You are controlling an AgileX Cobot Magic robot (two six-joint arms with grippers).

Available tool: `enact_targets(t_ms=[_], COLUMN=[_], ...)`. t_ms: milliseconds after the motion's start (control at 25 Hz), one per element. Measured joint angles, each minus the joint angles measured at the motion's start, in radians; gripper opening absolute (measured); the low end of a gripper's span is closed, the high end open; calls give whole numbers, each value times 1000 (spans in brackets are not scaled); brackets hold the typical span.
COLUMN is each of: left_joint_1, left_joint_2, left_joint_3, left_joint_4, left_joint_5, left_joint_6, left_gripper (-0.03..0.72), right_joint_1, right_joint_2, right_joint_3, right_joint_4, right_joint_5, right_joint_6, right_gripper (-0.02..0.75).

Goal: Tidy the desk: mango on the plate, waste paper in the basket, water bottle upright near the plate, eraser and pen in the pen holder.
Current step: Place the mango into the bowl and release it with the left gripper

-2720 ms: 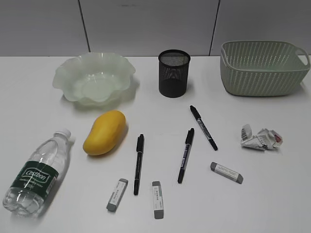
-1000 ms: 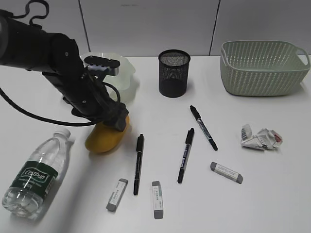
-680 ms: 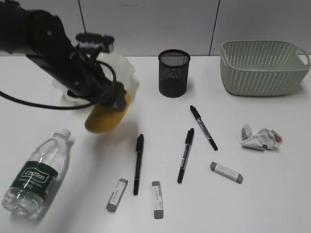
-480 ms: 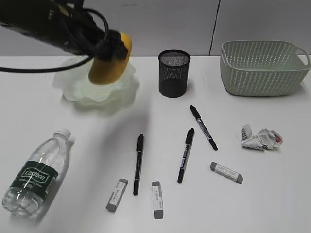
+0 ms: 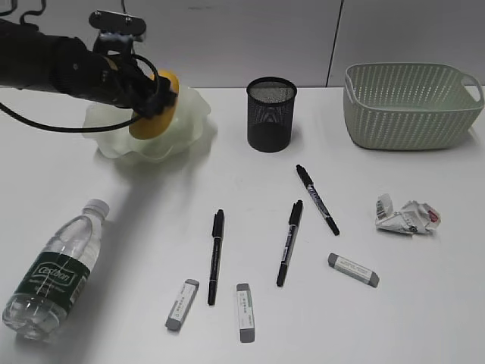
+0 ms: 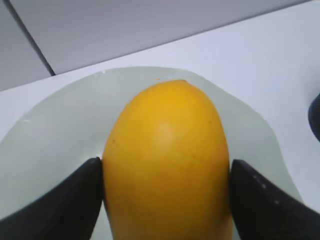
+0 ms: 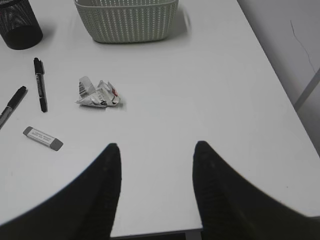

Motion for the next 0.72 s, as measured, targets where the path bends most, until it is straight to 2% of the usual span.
enact_targets(t_ms=[240, 520, 600, 720], left_joint_1=[1, 18, 20, 25], left_joint_2=[2, -76, -134, -270], left_joint_3=[-31, -33, -33, 12], left_joint_4=[2, 4, 3, 4], left_joint_5=[29, 125, 182, 254], left_joint_6=[0, 0, 0, 0], left_gripper=[625, 631, 612, 510], right_joint_1=[0, 0, 0, 0], right_joint_2=[0, 0, 0, 0], right_joint_3=[0, 0, 0, 0], right_joint_4=[2, 15, 16, 16], right_joint_5=[1, 1, 1, 1], right_joint_6=[0, 0, 0, 0], right_gripper=[381, 381, 381, 381])
